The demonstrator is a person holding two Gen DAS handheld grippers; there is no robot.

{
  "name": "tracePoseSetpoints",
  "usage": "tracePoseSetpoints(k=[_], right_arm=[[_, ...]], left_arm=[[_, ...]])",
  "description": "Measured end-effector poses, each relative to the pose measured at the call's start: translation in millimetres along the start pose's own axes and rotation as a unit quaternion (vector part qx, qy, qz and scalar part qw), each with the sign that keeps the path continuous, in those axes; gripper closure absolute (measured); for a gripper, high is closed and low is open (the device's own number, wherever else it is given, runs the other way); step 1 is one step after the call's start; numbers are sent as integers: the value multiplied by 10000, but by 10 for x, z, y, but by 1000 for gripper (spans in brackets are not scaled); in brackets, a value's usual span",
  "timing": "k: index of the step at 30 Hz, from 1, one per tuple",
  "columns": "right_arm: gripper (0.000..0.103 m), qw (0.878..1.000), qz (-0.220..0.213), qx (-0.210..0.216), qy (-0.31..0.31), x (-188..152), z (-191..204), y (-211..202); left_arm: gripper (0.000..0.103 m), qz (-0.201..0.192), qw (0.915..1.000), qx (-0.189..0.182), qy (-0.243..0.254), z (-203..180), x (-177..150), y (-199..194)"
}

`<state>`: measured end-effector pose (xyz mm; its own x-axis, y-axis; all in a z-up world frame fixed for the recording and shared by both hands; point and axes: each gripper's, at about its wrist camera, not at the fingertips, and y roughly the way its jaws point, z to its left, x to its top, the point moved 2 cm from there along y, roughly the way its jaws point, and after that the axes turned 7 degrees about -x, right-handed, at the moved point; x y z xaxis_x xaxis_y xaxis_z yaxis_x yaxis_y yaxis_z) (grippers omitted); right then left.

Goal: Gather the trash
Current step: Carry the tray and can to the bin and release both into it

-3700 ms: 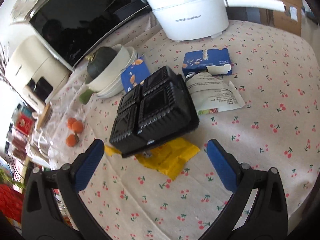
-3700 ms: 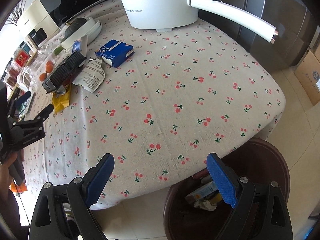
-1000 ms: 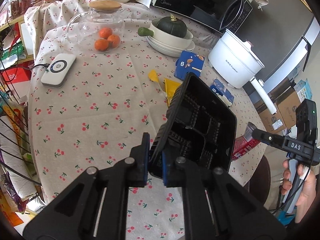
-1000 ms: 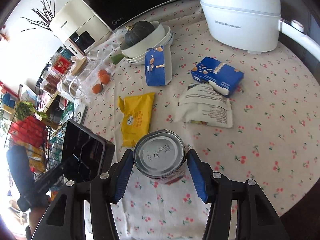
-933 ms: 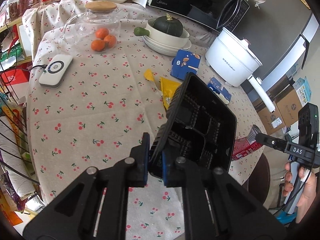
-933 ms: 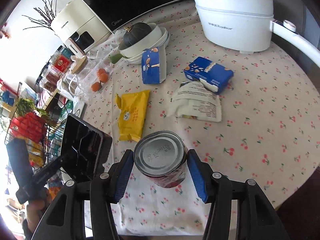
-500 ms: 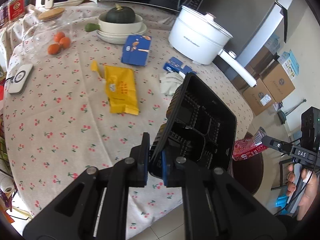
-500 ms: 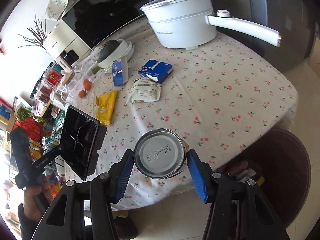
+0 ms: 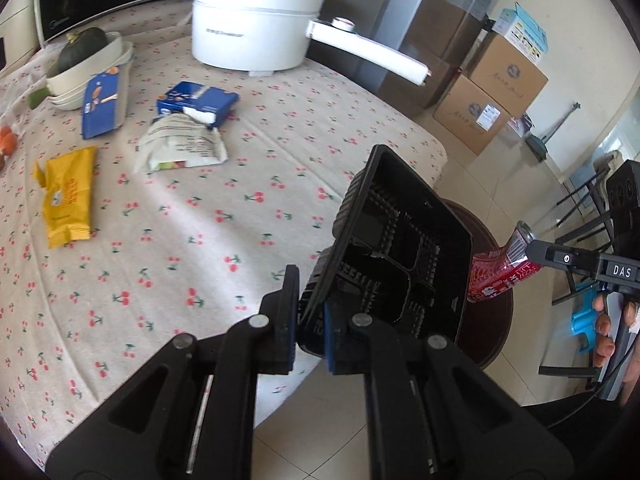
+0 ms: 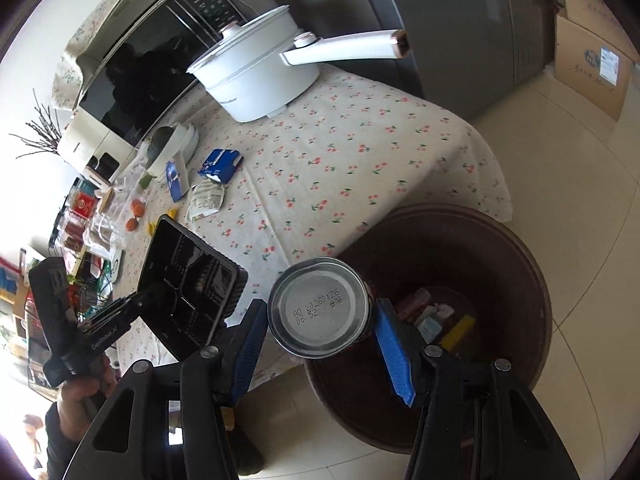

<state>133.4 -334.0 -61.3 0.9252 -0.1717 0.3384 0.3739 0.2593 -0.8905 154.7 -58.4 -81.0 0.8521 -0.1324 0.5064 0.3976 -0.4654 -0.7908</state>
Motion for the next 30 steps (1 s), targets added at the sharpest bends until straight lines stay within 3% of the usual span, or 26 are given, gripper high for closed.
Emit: tracePoseSetpoints(k=[8, 10, 11, 12, 24, 26, 30], right_arm=[[47, 9996, 52, -210, 204, -170, -497, -117], [47, 9993, 62, -269, 264, -200, -615, -141], [47, 9991, 67, -292, 300, -212, -672, -152], [47, 9990, 71, -308, 331, -225, -726, -167], [47, 9988, 216, -364, 253, -227, -753, -99], [46, 9987, 227, -367, 254, -225, -718, -75], [24, 9987, 158, -397, 280, -197, -643, -78]], left_arm=[[89, 270, 9973, -267, 635, -617, -73, 469], [69, 316, 9960, -388, 741, -702, -77, 536], [48, 337, 9960, -382, 733, -721, -78, 558], [35, 286, 9965, -332, 717, -738, -79, 563], [4, 244, 9956, 493, 755, -464, -64, 427], [3, 222, 9956, 559, 711, -394, -64, 373], [2, 190, 9958, 654, 607, -248, -66, 262]])
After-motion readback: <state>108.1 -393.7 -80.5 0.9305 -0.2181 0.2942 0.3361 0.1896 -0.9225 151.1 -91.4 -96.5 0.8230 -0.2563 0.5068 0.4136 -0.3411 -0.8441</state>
